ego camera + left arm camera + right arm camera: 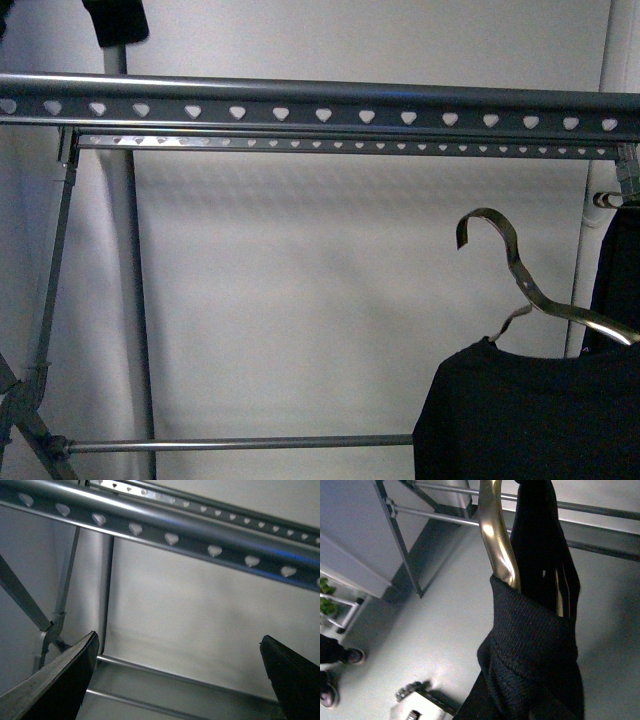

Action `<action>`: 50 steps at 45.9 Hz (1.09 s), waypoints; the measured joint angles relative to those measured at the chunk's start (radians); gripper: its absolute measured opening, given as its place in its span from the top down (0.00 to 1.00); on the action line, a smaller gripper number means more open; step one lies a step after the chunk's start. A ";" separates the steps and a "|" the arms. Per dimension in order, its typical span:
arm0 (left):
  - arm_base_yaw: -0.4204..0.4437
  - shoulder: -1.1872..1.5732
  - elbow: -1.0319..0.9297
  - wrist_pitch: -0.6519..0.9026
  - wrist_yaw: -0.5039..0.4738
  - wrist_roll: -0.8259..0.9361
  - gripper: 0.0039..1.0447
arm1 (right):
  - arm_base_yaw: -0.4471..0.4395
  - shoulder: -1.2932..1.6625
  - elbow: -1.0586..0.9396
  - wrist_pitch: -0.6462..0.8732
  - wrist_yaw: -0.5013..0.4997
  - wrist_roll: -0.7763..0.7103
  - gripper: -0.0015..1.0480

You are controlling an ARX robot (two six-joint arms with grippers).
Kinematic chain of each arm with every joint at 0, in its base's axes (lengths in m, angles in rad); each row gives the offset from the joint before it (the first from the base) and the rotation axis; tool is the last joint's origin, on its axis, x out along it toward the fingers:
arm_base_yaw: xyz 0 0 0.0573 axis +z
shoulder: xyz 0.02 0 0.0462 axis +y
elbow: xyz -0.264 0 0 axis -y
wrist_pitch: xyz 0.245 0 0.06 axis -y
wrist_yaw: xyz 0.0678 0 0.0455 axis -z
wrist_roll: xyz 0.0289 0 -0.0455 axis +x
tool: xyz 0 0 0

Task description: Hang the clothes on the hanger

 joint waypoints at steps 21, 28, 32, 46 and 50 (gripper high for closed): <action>0.071 -0.365 -0.573 0.162 0.294 0.178 0.70 | 0.117 0.185 0.506 -0.006 0.085 0.406 0.97; 0.112 -0.474 -0.756 0.237 0.335 0.188 0.98 | 0.115 0.339 0.748 -0.089 0.150 0.494 0.97; 0.130 -0.523 -0.830 0.259 0.354 0.189 0.97 | 0.115 0.439 0.863 -0.115 0.203 0.541 0.97; 0.232 -0.699 -1.019 0.271 0.451 0.192 0.97 | 0.154 0.605 0.936 -0.050 0.297 0.663 0.97; 0.232 -0.739 -1.047 0.260 0.451 0.192 0.97 | 0.175 0.572 0.828 0.036 0.288 0.659 0.97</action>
